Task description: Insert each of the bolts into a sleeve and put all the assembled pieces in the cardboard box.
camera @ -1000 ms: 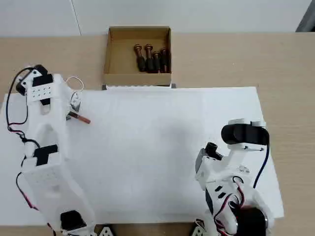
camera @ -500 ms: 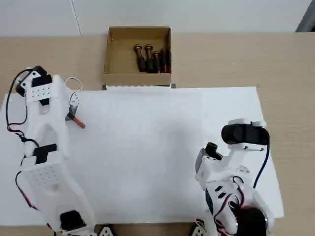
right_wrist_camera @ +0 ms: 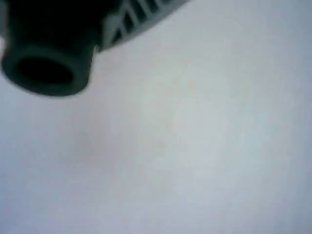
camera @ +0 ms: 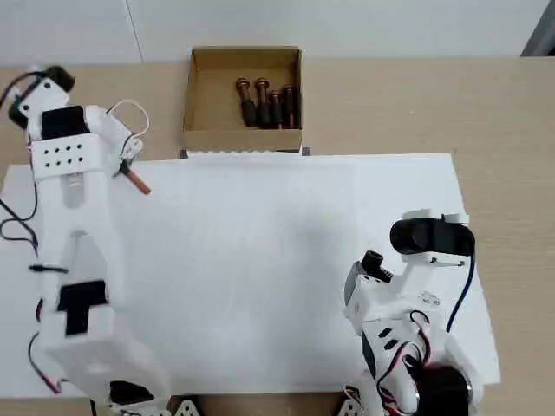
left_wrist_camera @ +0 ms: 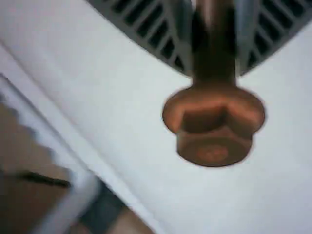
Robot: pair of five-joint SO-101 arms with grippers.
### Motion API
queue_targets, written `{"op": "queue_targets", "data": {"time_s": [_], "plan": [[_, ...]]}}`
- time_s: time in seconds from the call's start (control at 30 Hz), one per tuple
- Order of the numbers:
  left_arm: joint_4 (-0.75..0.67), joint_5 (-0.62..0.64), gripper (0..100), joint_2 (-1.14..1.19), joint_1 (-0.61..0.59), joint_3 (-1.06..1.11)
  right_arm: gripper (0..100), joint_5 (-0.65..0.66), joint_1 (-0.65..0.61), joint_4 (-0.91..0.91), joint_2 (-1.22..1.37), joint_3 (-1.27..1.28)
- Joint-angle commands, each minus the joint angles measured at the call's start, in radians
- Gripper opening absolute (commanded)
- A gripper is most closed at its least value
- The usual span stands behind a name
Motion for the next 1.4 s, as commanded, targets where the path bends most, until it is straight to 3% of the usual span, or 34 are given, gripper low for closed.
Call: {"op": "queue_targets", "data": {"time_s": [0.0,0.43,0.63,1.03,1.37], "plan": [[0.032,-0.026,0,-0.161,0.043,-0.045,0.3,0.012,-0.007,-0.027,-0.007,-0.006],[0.166,-0.187,0,-0.468,0.218,-0.036,0.3,0.046,-0.142,-0.027,-0.007,-0.005],[0.166,-0.230,0,-0.640,0.281,0.179,0.3,0.046,-0.137,-0.028,-0.013,-0.029],[-0.157,-0.229,0,-1.092,0.365,0.779,0.3,0.129,-0.142,-0.050,-0.134,0.046],[-0.391,-0.229,0,-1.326,0.496,1.090,0.4,0.296,-0.143,-0.151,-0.136,0.089]]}}
